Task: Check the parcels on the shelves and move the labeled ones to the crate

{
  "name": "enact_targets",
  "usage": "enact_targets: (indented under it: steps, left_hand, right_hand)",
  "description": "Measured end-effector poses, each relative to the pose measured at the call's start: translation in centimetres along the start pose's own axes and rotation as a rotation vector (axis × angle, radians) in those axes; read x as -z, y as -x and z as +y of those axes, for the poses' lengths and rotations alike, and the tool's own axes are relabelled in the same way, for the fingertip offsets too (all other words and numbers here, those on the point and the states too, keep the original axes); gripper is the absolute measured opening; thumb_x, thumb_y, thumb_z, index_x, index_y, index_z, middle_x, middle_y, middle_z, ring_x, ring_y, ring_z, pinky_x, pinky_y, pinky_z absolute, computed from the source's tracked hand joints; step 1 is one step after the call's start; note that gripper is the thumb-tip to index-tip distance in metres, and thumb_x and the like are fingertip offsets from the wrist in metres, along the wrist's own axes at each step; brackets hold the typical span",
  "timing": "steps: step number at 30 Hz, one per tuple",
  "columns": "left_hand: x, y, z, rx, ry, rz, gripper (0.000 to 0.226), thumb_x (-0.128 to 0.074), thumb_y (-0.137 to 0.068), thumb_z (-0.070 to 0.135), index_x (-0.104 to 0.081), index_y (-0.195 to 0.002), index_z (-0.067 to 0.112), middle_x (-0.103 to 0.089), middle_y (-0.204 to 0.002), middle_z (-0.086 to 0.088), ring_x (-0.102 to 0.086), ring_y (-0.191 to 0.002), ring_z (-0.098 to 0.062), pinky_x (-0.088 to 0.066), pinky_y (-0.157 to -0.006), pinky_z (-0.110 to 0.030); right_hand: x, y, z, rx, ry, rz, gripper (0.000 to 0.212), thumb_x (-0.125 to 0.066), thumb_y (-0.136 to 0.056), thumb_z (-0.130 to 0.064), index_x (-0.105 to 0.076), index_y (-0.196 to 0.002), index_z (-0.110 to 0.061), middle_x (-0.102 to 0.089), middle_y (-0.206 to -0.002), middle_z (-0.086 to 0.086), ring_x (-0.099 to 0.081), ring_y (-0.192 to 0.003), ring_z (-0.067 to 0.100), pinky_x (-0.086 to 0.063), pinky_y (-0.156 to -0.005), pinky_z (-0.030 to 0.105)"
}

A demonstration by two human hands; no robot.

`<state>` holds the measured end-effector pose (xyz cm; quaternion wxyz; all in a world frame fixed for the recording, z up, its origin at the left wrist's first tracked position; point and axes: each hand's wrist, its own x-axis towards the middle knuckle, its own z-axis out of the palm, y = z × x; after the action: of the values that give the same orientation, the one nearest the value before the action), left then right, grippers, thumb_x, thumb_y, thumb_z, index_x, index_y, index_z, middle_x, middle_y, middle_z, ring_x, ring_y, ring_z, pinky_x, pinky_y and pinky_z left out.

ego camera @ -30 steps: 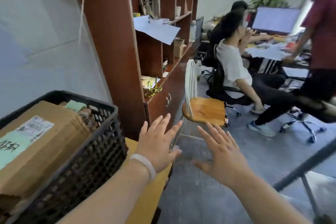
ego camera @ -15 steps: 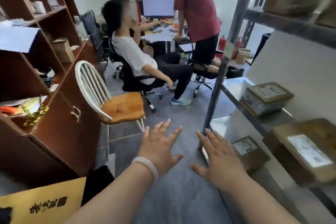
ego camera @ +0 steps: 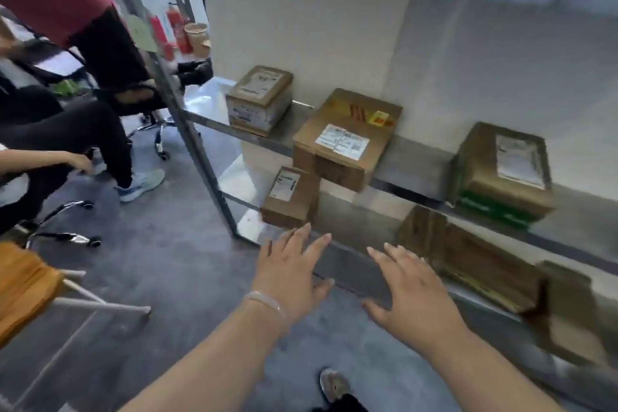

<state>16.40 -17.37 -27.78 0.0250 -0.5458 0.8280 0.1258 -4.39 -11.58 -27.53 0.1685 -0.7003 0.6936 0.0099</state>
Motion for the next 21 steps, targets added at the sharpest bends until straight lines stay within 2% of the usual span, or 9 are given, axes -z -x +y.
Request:
enact_targets:
  steps: [4, 9, 11, 14, 17, 21]
  left_hand:
    - [-2.4, -1.1, 4.2, -0.141, 0.0, -0.023, 0.076, -0.043, -0.091, 0.064, -0.005, -0.153, 0.044, -0.003, -0.164, 0.003, -0.01, -0.149, -0.022, -0.012, -0.12, -0.047]
    - [-4.2, -2.0, 10.0, -0.282, -0.009, -0.067, 0.075, -0.043, -0.09, 0.064, -0.007, -0.153, 0.044, -0.003, -0.164, 0.003, -0.009, -0.149, -0.023, -0.008, -0.121, -0.047]
    - [-4.9, -2.4, 12.1, -0.298, -0.006, -0.082, 0.074, -0.044, -0.09, 0.064, -0.008, -0.153, 0.045, -0.003, -0.164, 0.003, -0.009, -0.149, -0.022, -0.008, -0.121, -0.046]
    - [-6.1, -3.8, 15.2, -0.282, 0.028, -0.093, 0.074, -0.044, -0.091, 0.063, -0.008, -0.153, 0.045, -0.004, -0.164, 0.003, -0.009, -0.149, -0.022, -0.009, -0.122, -0.044]
    - [-8.1, -5.3, 18.0, -0.222, 0.074, -0.107, 0.074, -0.044, -0.091, 0.064, -0.008, -0.153, 0.045, -0.004, -0.164, 0.004, -0.01, -0.149, -0.022, -0.01, -0.122, -0.042]
    - [-11.7, -7.0, 20.7, -0.123, 0.123, -0.165, 0.074, -0.044, -0.091, 0.065, -0.007, -0.152, 0.047, -0.002, -0.164, 0.005, -0.009, -0.15, -0.022, -0.012, -0.121, -0.039]
  right_hand:
    - [-1.1, 4.2, 3.4, -0.157, -0.011, 0.024, 0.081, -0.043, -0.088, -0.067, -0.003, -0.152, -0.039, -0.004, -0.162, -0.006, -0.005, -0.149, 0.016, -0.006, -0.121, 0.036]
    - [-1.3, 8.4, 8.0, -0.328, -0.023, 0.109, 0.08, -0.049, -0.082, -0.068, -0.023, -0.15, -0.035, -0.031, -0.152, -0.002, -0.026, -0.143, 0.02, -0.022, -0.118, 0.04]
    - [-1.6, 9.6, 10.1, -0.385, -0.049, 0.115, 0.08, -0.046, -0.08, -0.07, -0.025, -0.149, -0.035, -0.034, -0.149, -0.004, -0.03, -0.139, 0.02, -0.026, -0.116, 0.04]
    - [-2.5, 10.7, 13.7, -0.414, -0.108, 0.069, 0.082, -0.036, -0.08, -0.074, -0.014, -0.15, -0.038, -0.023, -0.155, -0.006, -0.022, -0.143, 0.019, -0.021, -0.118, 0.038]
    - [-3.4, 10.8, 17.3, -0.404, -0.134, -0.004, 0.083, -0.044, -0.085, -0.07, -0.006, -0.152, -0.039, -0.009, -0.16, -0.007, -0.01, -0.147, 0.018, -0.012, -0.121, 0.035]
    - [-4.7, 9.5, 22.0, -0.358, -0.154, -0.04, 0.081, -0.045, -0.086, -0.068, -0.006, -0.152, -0.039, -0.009, -0.161, -0.008, -0.011, -0.148, 0.017, -0.012, -0.121, 0.034]
